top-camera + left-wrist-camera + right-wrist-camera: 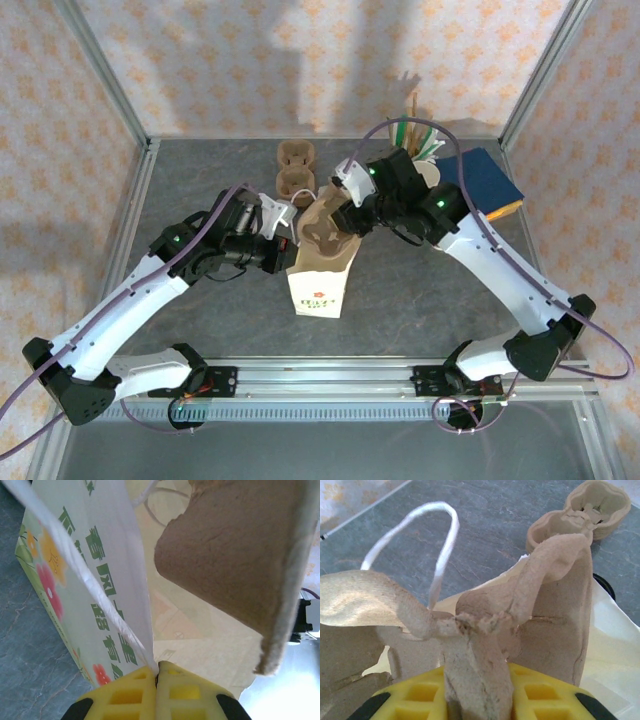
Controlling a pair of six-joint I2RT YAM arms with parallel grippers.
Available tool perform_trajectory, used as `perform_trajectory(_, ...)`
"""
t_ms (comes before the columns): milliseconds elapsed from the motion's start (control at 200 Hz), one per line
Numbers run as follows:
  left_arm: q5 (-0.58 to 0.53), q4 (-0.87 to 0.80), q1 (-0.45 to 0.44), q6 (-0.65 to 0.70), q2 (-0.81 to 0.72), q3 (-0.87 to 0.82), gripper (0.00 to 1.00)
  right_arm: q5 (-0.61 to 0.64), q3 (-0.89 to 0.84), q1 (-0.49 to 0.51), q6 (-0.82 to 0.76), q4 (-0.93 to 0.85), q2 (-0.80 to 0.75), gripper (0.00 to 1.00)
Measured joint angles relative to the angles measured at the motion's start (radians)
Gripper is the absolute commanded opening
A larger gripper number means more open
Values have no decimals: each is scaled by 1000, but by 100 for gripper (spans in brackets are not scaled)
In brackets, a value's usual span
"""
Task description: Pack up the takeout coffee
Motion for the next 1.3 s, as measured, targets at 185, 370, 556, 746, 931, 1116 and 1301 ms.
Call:
perform_trajectory(185, 15, 0, 14, 17, 0, 0, 0, 6, -14, 0, -92, -3, 0, 26)
perform_trajectory(370, 25, 0, 27, 27, 0, 0, 0, -1, -92, 0, -150, 14, -11, 26)
perform_trajectory(556, 32, 4, 40, 27, 0, -2, 0, -5, -128, 0, -170, 16, -18, 26)
perform_trajectory(746, 51, 21, 45, 31, -5, -13, 0, 0, -145, 13, -180, 16, -18, 26)
perform_trajectory(931, 64, 22, 45, 43, -8, -13, 0, 19, -145, 51, -180, 13, 3, 25)
perform_trajectory(1116, 71, 29, 47, 53, -16, -20, 0, 45, -145, 83, -180, -7, 48, 25)
perform_trajectory(1301, 77, 56, 53, 52, -42, -54, 0, 61, -145, 85, -180, -24, 69, 26)
